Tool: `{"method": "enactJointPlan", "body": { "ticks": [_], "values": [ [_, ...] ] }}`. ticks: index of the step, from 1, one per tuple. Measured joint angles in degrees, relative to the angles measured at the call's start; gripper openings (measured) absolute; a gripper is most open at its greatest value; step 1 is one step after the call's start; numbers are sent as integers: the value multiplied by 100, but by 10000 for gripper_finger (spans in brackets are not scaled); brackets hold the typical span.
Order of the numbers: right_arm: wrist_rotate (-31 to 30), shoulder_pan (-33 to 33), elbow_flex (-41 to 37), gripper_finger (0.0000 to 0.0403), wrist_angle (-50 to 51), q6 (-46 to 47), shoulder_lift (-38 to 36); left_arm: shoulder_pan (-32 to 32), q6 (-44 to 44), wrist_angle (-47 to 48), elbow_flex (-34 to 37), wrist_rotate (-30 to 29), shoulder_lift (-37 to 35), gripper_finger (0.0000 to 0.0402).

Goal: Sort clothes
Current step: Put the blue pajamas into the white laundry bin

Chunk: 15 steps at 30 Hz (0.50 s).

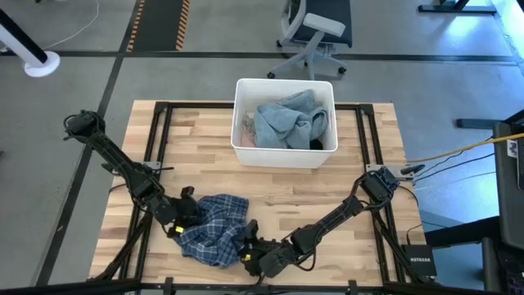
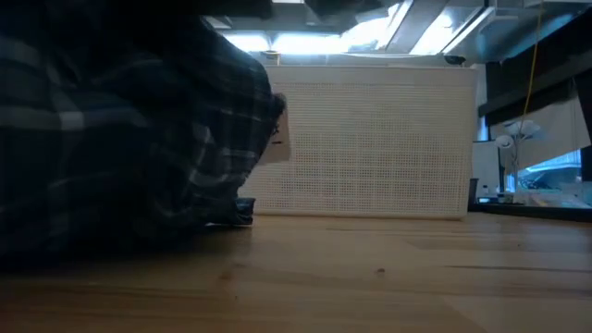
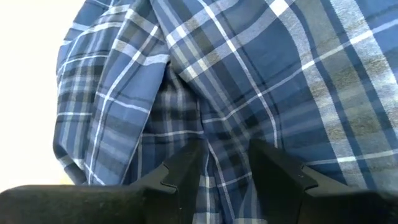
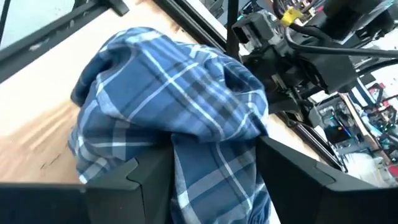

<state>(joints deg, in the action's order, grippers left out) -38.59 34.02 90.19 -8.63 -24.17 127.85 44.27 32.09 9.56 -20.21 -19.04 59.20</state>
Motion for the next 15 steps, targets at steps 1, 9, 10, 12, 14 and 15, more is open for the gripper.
{"method": "enactJointPlan", "body": {
  "ticks": [1,9,10,12,14,15],
  "values": [
    [-16,-14,32,230,20,26,0,0,-38,-2,0,26,0,131],
    [-263,-30,265,230,170,-28,-11,-73,-582,94,-60,-282,-161,131],
    [-329,-31,330,230,292,-28,-15,-112,-696,113,-104,-435,-242,131],
    [-404,-27,471,230,539,-30,-20,-190,-886,215,-223,-782,-420,131],
    [-442,-26,641,230,870,-30,-20,-269,-1035,373,-308,-1059,-618,131],
    [-442,-26,733,230,1038,-29,-20,-312,-1141,395,-332,-1134,-716,131]
  ]
}}
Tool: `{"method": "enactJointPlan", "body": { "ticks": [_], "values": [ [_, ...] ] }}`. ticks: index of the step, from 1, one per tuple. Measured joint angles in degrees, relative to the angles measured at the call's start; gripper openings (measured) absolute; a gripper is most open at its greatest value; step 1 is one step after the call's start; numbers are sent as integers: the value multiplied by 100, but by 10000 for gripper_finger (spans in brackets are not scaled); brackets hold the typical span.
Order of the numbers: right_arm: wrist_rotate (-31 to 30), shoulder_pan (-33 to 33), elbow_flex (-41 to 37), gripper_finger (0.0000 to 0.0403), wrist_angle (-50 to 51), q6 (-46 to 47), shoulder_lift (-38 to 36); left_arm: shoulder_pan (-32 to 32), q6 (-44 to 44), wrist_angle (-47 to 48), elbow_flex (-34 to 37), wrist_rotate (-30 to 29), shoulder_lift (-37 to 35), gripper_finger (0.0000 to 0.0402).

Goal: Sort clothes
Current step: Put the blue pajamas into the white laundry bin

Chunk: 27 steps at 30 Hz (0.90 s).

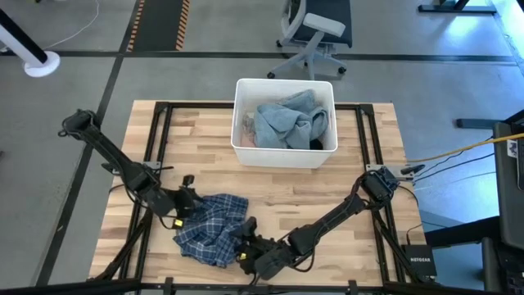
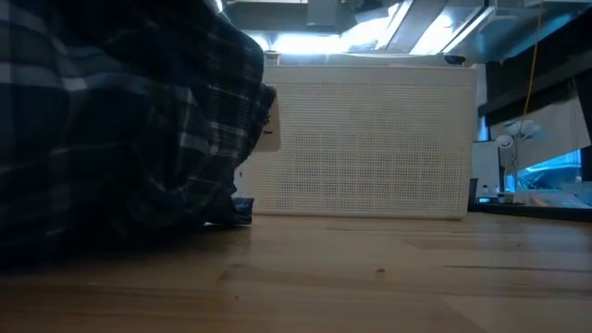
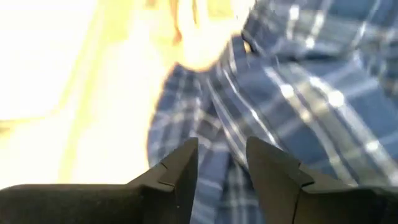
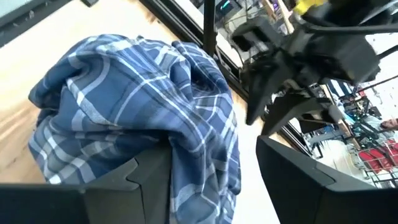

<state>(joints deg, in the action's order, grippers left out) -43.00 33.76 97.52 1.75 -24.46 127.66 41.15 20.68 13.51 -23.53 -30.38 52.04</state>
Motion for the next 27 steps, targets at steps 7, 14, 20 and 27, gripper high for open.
{"method": "enactJointPlan", "body": {
  "ticks": [7,14,20,27],
  "values": [
    [-128,0,507,230,605,27,-6,-244,-296,7,-22,-56,-479,131],
    [-357,-4,638,230,637,1,-17,-259,-286,121,-22,-54,-497,131],
    [-403,-6,643,230,571,1,-17,-258,-270,110,-22,-54,-497,131],
    [-1338,-154,643,230,499,-231,-16,-258,-269,108,-21,-54,-497,131]
  ]
}}
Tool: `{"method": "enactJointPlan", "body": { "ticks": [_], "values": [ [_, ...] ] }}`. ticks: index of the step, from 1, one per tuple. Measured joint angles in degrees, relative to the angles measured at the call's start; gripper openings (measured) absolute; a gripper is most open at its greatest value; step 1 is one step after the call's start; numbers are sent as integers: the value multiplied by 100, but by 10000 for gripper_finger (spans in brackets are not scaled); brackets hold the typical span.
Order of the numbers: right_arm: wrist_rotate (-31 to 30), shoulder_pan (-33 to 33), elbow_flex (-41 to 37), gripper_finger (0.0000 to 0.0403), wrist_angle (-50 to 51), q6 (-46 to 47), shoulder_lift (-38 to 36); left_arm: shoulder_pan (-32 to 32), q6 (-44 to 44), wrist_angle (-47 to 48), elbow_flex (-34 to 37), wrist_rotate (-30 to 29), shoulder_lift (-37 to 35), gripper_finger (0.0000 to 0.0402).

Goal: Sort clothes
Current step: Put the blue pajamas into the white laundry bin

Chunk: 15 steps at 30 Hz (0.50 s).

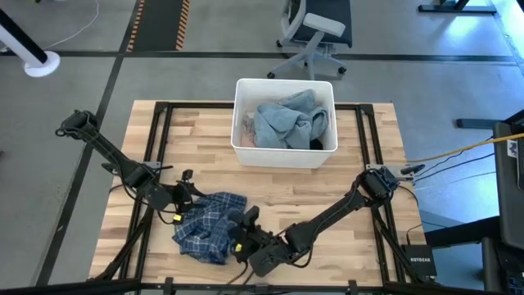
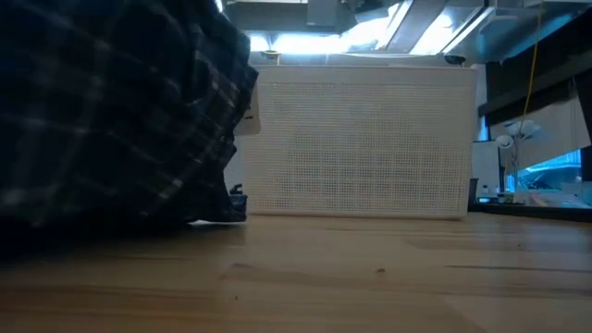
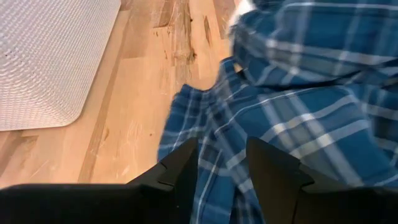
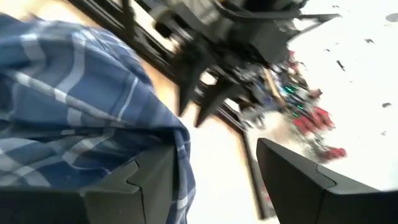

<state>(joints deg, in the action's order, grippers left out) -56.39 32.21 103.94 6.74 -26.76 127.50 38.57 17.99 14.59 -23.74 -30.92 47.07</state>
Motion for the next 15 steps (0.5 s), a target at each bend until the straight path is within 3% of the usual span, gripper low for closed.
{"method": "enactJointPlan", "body": {
  "ticks": [11,15],
  "values": [
    [-719,-110,0,230,87,-94,-1,0,1,-2,2,0,0,131],
    [-578,-109,0,232,81,-84,0,0,1,-2,2,0,0,131]
  ]
}}
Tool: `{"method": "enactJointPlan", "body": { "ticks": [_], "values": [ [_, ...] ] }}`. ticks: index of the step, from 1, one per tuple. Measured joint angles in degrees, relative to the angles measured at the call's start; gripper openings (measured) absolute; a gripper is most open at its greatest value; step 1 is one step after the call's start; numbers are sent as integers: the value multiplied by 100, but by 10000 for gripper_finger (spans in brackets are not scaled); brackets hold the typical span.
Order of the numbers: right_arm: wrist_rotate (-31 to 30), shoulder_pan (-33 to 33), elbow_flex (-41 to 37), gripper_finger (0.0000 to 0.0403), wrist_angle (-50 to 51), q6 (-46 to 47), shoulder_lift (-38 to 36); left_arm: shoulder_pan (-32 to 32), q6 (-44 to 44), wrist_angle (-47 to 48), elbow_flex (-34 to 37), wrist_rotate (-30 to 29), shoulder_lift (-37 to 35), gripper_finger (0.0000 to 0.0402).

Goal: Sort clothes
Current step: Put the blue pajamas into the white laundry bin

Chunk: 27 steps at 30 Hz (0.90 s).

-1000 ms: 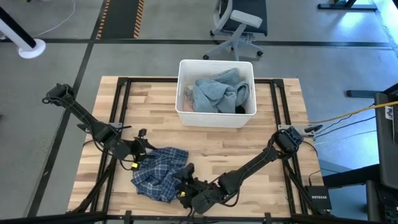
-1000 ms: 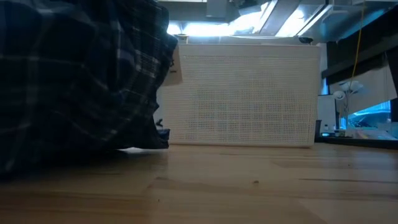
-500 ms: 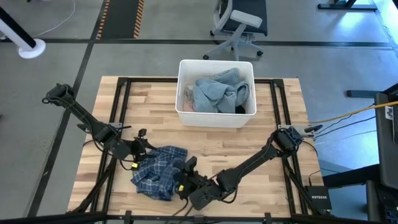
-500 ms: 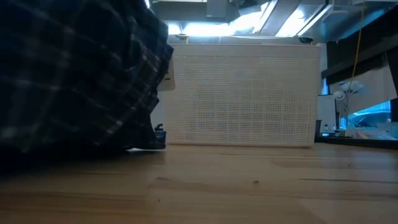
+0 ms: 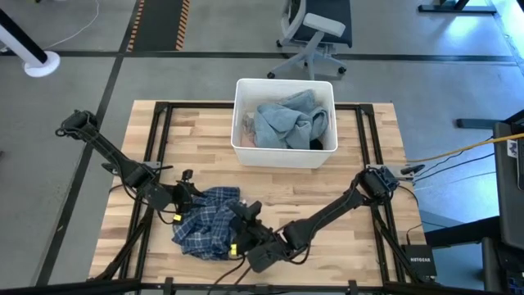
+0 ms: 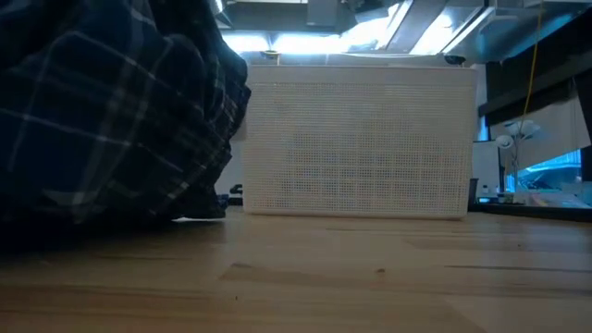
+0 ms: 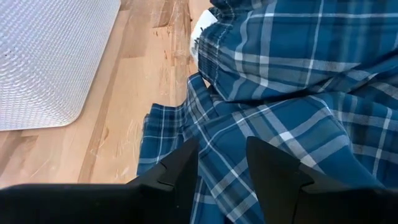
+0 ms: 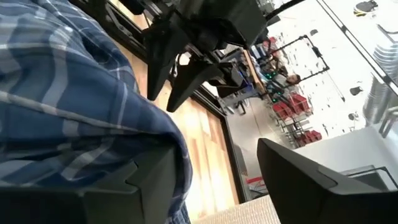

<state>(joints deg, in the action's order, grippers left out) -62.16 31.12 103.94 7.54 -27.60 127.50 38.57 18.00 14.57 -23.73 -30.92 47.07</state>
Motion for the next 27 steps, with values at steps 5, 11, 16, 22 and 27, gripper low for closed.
{"method": "enactJointPlan", "body": {
  "ticks": [5,11,16,22,27],
  "values": [
    [-85,-7,0,299,-105,18,0,0,0,0,0,0,0,131],
    [-217,-7,0,377,-101,25,0,0,0,0,2,0,0,131],
    [-171,-5,0,395,-23,59,0,0,0,0,2,0,0,131],
    [-172,7,0,398,40,-169,-1,0,0,0,2,1,0,131],
    [142,117,-2,388,514,-288,-104,0,2,-2,2,2,2,131]
  ]
}}
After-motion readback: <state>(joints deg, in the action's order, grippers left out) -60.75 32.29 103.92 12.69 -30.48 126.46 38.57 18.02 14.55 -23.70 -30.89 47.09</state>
